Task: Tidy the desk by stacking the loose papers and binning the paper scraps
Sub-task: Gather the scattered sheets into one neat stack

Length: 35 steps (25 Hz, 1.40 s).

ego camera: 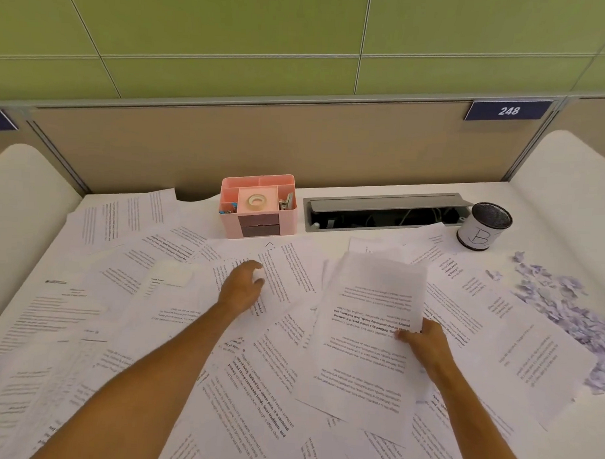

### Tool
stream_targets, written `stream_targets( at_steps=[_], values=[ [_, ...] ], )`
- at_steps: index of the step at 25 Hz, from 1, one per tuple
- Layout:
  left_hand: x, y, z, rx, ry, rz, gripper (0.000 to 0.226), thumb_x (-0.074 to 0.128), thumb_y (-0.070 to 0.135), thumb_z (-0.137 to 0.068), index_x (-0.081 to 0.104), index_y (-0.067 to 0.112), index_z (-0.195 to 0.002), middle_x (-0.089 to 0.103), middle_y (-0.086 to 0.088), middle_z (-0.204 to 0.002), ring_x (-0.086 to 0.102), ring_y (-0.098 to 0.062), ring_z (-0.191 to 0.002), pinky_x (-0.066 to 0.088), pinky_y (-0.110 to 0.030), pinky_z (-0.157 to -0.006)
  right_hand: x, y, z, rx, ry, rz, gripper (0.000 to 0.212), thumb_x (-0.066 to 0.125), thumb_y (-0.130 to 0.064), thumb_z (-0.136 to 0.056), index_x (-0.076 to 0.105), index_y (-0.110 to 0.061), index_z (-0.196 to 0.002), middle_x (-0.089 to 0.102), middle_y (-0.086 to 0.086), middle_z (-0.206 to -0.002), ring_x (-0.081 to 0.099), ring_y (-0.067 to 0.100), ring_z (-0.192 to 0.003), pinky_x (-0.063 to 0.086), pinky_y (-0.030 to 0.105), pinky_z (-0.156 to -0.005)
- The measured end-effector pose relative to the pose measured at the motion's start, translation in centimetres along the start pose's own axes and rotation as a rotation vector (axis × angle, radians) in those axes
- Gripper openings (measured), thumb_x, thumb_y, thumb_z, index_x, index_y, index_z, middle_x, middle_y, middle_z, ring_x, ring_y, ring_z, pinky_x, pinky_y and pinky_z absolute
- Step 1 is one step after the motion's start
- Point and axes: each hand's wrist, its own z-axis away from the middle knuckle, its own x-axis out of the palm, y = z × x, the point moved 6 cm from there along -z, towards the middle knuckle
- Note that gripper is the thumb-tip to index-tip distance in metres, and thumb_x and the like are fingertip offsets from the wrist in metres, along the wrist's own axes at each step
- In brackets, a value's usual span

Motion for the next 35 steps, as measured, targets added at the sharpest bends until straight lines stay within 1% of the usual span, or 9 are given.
stream_targets(
  at_steps=[5, 8, 13, 17, 21, 24, 26, 30, 35],
  values=[
    [0.1, -0.8, -4.6, -0.019, -0.098, -0.412, 0.058, 0.046, 0.026, -0.101, 0.022, 0.014, -0.152, 0.017, -0.005, -0.162, 0.015, -0.022, -0.149, 0.017, -0.046, -0.12, 0.4, -0.1, -0.2, -0.029, 0.049, 0.096, 0.023, 0.066, -0.002, -0.081, 0.066, -0.014, -0.101, 0.072, 0.004, -0.095, 0.071, 0.021, -0.078, 0.057, 0.033, -0.064],
    [0.7, -1.7, -6.0, -0.046, -0.176, -0.51, 0.063, 0.045, 0.024, -0.1, 0.014, 0.014, -0.153, 0.015, -0.006, -0.162, 0.013, -0.023, -0.149, 0.012, -0.048, -0.119, 0.6, 0.0, -0.3, -0.027, 0.065, 0.121, 0.023, 0.065, -0.002, -0.082, 0.066, -0.013, -0.102, 0.071, 0.002, -0.095, 0.069, 0.018, -0.078, 0.055, 0.029, -0.061],
    [0.4, -1.9, -6.9, -0.024, -0.148, -0.593, 0.073, 0.062, 0.024, -0.09, 0.022, 0.016, -0.15, 0.038, -0.007, -0.15, 0.037, -0.027, -0.136, 0.029, -0.046, -0.112, 0.6, 0.2, -0.5, -0.033, 0.084, 0.136, 0.022, 0.065, -0.001, -0.082, 0.067, -0.013, -0.1, 0.073, 0.001, -0.093, 0.07, 0.017, -0.075, 0.052, 0.028, -0.058],
    [-0.1, -1.8, -7.6, -0.06, -0.169, -0.558, 0.083, 0.073, 0.028, -0.083, 0.026, 0.017, -0.15, 0.038, -0.008, -0.149, 0.039, -0.026, -0.135, 0.037, -0.045, -0.109, 0.6, 0.2, -0.6, -0.029, 0.083, 0.131, 0.023, 0.065, -0.002, -0.082, 0.067, -0.015, -0.101, 0.072, 0.0, -0.094, 0.07, 0.017, -0.077, 0.054, 0.029, -0.062],
    [0.0, -1.6, -7.5, -0.044, -0.163, -0.586, 0.075, 0.071, 0.027, -0.085, 0.032, 0.017, -0.147, 0.04, -0.005, -0.15, 0.04, -0.024, -0.136, 0.032, -0.045, -0.111, 0.6, 0.4, -0.6, -0.028, 0.076, 0.128, 0.024, 0.066, -0.003, -0.082, 0.068, -0.014, -0.104, 0.072, 0.0, -0.097, 0.07, 0.018, -0.08, 0.055, 0.029, -0.064],
    [-0.3, -1.5, -7.3, -0.037, -0.128, -0.581, 0.081, 0.072, 0.029, -0.084, 0.027, 0.02, -0.151, 0.042, -0.004, -0.15, 0.042, -0.023, -0.135, 0.029, -0.044, -0.112, 0.7, 0.3, -0.6, -0.034, 0.075, 0.128, 0.025, 0.066, -0.003, -0.082, 0.068, -0.015, -0.104, 0.072, -0.001, -0.098, 0.07, 0.017, -0.08, 0.056, 0.03, -0.065],
    [-0.4, -1.3, -7.2, -0.035, -0.122, -0.559, 0.081, 0.074, 0.027, -0.083, 0.029, 0.02, -0.149, 0.044, -0.005, -0.147, 0.044, -0.024, -0.133, 0.032, -0.044, -0.111, 0.8, 0.3, -0.6, -0.032, 0.073, 0.128, 0.025, 0.067, -0.003, -0.082, 0.067, -0.016, -0.104, 0.072, -0.001, -0.098, 0.071, 0.018, -0.081, 0.058, 0.034, -0.068],
    [-0.5, -0.3, -7.2, -0.01, -0.158, -0.527, 0.07, 0.073, 0.019, -0.082, 0.041, 0.02, -0.144, 0.049, -0.005, -0.135, 0.053, -0.024, -0.122, 0.045, -0.039, -0.103, 0.7, 0.4, -0.8, -0.021, 0.068, 0.12, 0.025, 0.066, -0.002, -0.081, 0.068, -0.015, -0.103, 0.073, 0.001, -0.098, 0.071, 0.019, -0.08, 0.059, 0.037, -0.07],
    [-3.0, 1.6, -7.5, -0.056, -0.236, -0.312, 0.058, 0.073, 0.005, -0.079, 0.054, 0.015, -0.134, 0.059, -0.008, -0.13, 0.061, -0.026, -0.11, 0.056, -0.032, -0.082, 0.6, 0.8, -1.0, 0.012, 0.069, 0.075, 0.025, 0.067, -0.002, -0.078, 0.069, -0.014, -0.1, 0.074, 0.002, -0.096, 0.072, 0.022, -0.078, 0.06, 0.041, -0.071]
  ],
)
